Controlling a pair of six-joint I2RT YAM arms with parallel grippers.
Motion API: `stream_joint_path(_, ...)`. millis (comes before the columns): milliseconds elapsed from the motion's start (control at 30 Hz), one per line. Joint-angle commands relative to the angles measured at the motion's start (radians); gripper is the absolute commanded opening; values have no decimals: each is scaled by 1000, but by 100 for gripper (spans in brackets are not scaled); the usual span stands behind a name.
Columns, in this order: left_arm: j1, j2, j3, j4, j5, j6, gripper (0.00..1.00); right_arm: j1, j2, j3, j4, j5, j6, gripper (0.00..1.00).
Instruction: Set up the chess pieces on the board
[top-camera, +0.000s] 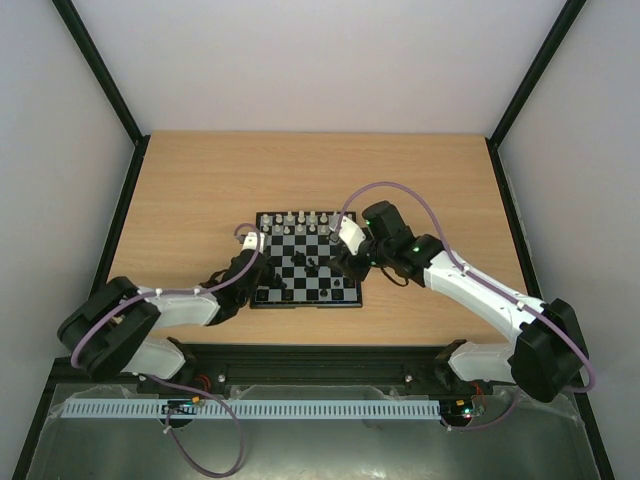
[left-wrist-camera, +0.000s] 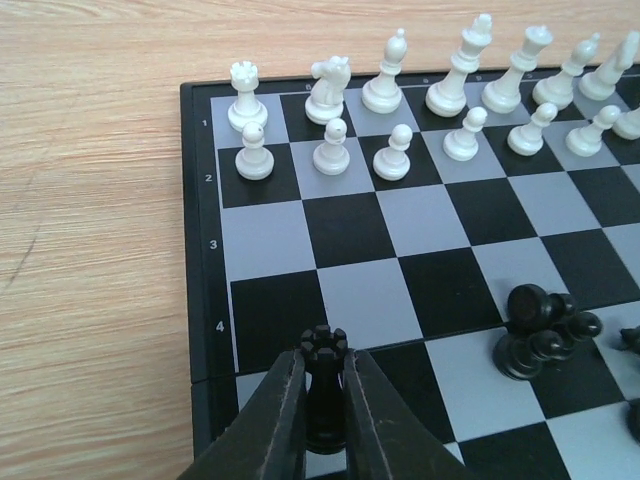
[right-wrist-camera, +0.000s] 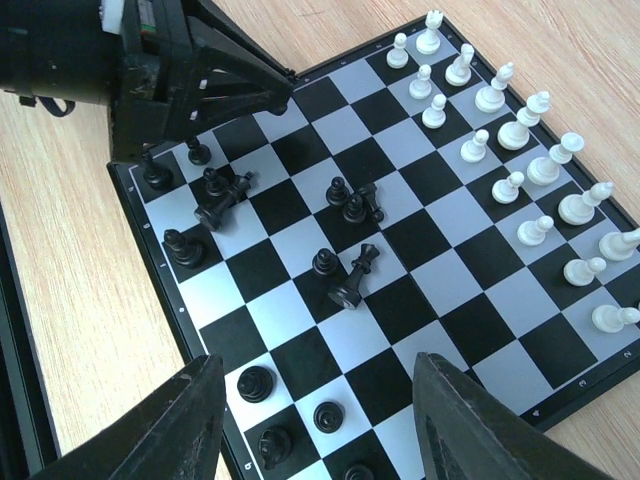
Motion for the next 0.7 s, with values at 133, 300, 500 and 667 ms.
stream_joint_path(133,34,71,60,60,61,5,14,-5,-21,-31,24,10,-3,53)
stream_joint_path(300,39,69,111,-31,92,0,24,-5,-17,-38,29,11,-8,53)
stream_joint_path(500,42,-24,186,-210,110,-37,34,-5,-18,-47,34,10,-12,53)
stream_joint_path(667,75,-15,354,-509,167,-85,34,-5,-20,-59,43,17,-14,53)
